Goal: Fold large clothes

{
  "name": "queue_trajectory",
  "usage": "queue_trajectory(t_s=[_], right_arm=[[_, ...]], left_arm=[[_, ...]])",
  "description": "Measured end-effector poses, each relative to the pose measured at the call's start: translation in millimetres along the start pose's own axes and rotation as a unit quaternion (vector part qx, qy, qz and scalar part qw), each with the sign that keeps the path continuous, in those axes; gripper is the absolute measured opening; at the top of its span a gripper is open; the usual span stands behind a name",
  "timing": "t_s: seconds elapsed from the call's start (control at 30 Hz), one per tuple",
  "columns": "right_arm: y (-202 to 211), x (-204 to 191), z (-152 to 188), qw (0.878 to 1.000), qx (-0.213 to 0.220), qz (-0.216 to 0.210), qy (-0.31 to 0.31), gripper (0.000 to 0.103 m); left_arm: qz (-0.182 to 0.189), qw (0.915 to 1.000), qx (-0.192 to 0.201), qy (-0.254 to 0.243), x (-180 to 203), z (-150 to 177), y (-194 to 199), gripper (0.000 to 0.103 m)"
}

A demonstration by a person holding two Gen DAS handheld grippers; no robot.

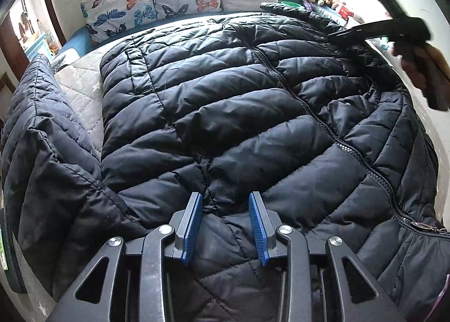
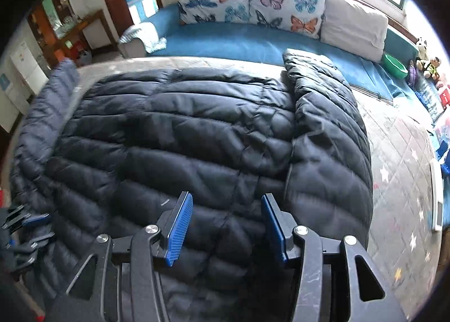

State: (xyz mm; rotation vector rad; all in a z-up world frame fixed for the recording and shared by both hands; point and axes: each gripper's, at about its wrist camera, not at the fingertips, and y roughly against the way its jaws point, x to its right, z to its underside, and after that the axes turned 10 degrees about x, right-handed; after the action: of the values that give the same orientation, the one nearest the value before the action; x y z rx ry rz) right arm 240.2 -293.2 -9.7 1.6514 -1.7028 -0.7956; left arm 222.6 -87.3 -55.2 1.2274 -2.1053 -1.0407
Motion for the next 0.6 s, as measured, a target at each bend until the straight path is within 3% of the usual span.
queue_trajectory(t_s=[0.13, 0.33, 0.43, 0.53, 0.6], right_arm=[[-12, 26, 16, 0.996, -0.029, 0.086, -0.002, 0.053], [10, 79, 48, 0.990, -0.035, 0.108, -0.088, 0.052], [13, 71, 60, 0.991, -0.047, 0.115, -0.053, 0.052], [17, 56, 57, 0.986, -0.055, 0.151, -0.032, 0.052], [23, 55, 45, 0.992, -0.031, 0.106, -0.062, 0.053]], left_arm=[[-0.001, 1.0000, 0.003, -0.006, 1, 1, -1, 0.038], [0.000, 0.9999, 0.009, -0.006, 1, 4, 0, 0.039], [0.001, 1.0000, 0.004, 0.003, -1, 1, 2, 0.039], [0.006, 0.9997, -0.007, 0.022, -7, -11, 9, 0.040], [0.009, 0.9992, 0.001, 0.039, -17, -24, 16, 0.047]])
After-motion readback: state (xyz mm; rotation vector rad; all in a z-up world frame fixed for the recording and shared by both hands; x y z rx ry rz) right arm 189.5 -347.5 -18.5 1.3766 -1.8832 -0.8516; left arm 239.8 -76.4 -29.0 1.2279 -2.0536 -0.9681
